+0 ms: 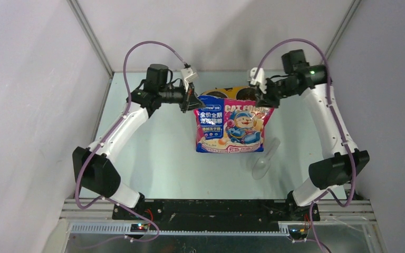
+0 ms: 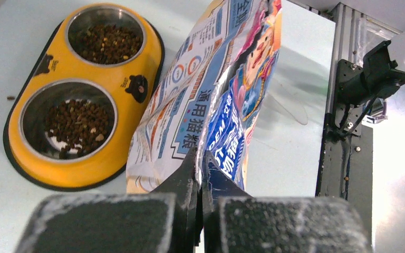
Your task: Serve the pet food
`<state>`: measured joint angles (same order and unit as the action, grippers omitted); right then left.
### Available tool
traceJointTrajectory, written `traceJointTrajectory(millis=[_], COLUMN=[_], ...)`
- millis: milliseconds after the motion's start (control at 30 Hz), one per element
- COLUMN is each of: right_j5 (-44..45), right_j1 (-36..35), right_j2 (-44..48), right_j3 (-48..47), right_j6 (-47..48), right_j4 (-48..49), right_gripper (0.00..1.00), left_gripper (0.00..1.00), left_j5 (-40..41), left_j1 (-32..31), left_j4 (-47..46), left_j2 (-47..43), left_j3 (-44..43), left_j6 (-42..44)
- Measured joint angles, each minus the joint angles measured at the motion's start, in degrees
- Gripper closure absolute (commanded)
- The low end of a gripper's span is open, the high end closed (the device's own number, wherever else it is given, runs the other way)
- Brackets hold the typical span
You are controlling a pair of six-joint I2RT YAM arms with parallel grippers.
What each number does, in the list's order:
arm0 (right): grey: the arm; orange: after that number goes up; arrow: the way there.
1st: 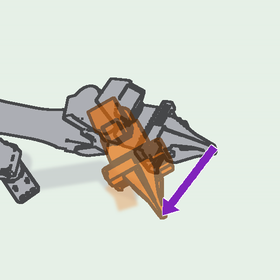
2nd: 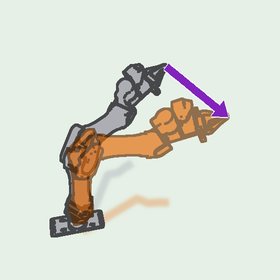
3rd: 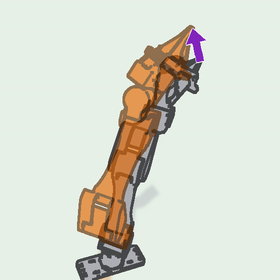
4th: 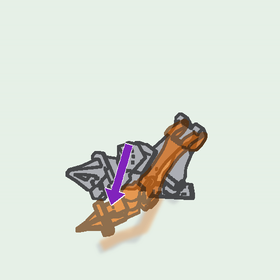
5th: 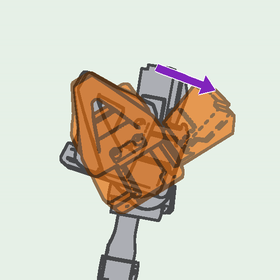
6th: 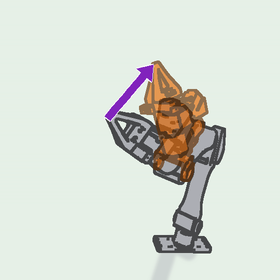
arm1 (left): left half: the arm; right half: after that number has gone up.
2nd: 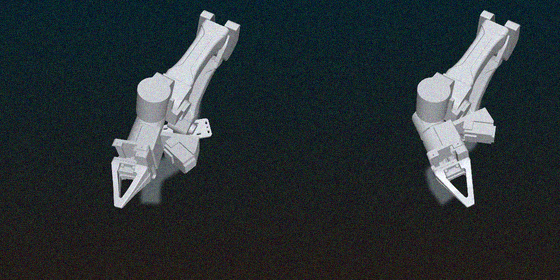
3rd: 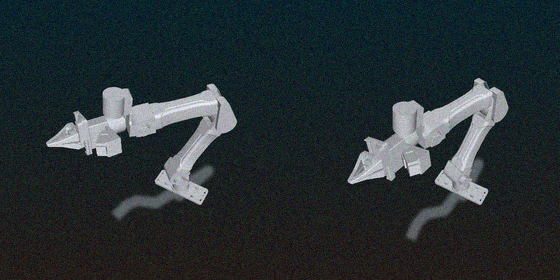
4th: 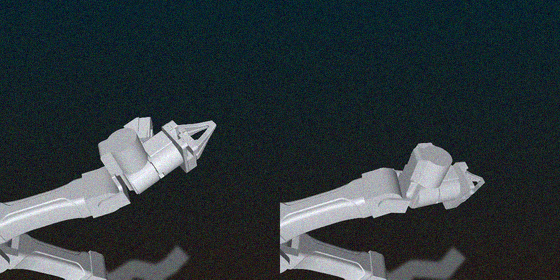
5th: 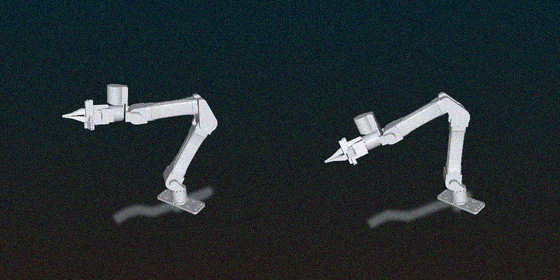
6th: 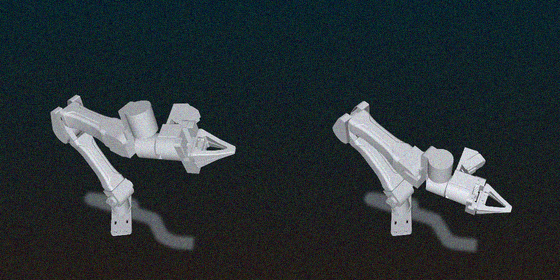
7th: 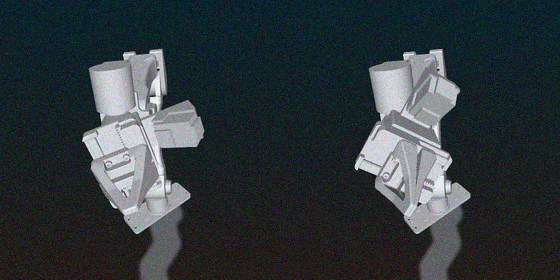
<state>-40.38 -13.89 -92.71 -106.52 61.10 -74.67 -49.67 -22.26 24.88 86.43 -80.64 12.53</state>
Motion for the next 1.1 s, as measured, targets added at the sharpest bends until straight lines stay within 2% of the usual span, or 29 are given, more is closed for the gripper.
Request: traceJointTrajectory(millis=[133,267,500,600,667,733,767,800,833,933,967,1000,1100], right_j5=[4.7,5.42,3.72,2.89,4.92,7.91,9.05,9.7,10.03,10.16,10.19,10.14,10.21], right_j1=[5.51,6.27,7.61,8.17,9.22,12.11,13.88,15.61,17.2,20.17,20.74,21.11,21.66], right_j2=[2.08,2.62,2.62,2.62,2.91,3.69,4.22,4.74,5.22,6.32,6.62,7.02,8.57], right_j3=[0.44,0.55,0.55,0.55,0.52,0.66,0.9,1.07,1.22,1.46,1.62,2.01,4.63], right_j6=[1.38,2.99,5.2,5.57,5.53,5.05,4.59,3.52,2.43,-2.27,-4.37,-7.34,-15.67], right_j4=[-3.41,-5.01,-6.01,-6.43,-7.06,-7.8,-7.48,-7.13,-6.56,-4.92,-4.09,-2.86,1.4], right_gripper=[0.94,1.0,1.0,0.78,0.72,0.68,0.67,0.65,0.64,0.56,0.54,0.52,0.47], left_gripper=[1.0,1.0,1.0,1.0,1.0,0.9,0.73,0.65,0.52,0.32,0.15,0.04,0.01], left_j5=[0.15,-0.09,-0.74,-0.96,0.02,1.36,1.97,2.75,3.85,8.22,9.7,11.23,15.17], left_j1=[1.66,1.68,1.66,1.68,1.92,2.93,3.39,3.76,4.13,5.57,6.23,7.13,10.54], left_j4=[1.46,1.81,1.86,1.88,2.67,3.65,4.09,4.61,5.22,7.3,8.02,8.52,8.85], left_j2=[0.02,0.02,0.02,0.02,0.02,0.02,-0.04,-0.22,-0.61,-3.13,-4.35,-5.92,-11.43], left_j3=[0.0,-0.04,-0.22,-0.33,-0.37,-0.37,-0.37,-0.37,-0.37,-0.37,-0.35,-0.28,0.52], left_j6=[0.0,0.0,0.0,0.04,0.52,1.03,1.18,1.46,1.97,3.26,3.45,3.72,3.98])
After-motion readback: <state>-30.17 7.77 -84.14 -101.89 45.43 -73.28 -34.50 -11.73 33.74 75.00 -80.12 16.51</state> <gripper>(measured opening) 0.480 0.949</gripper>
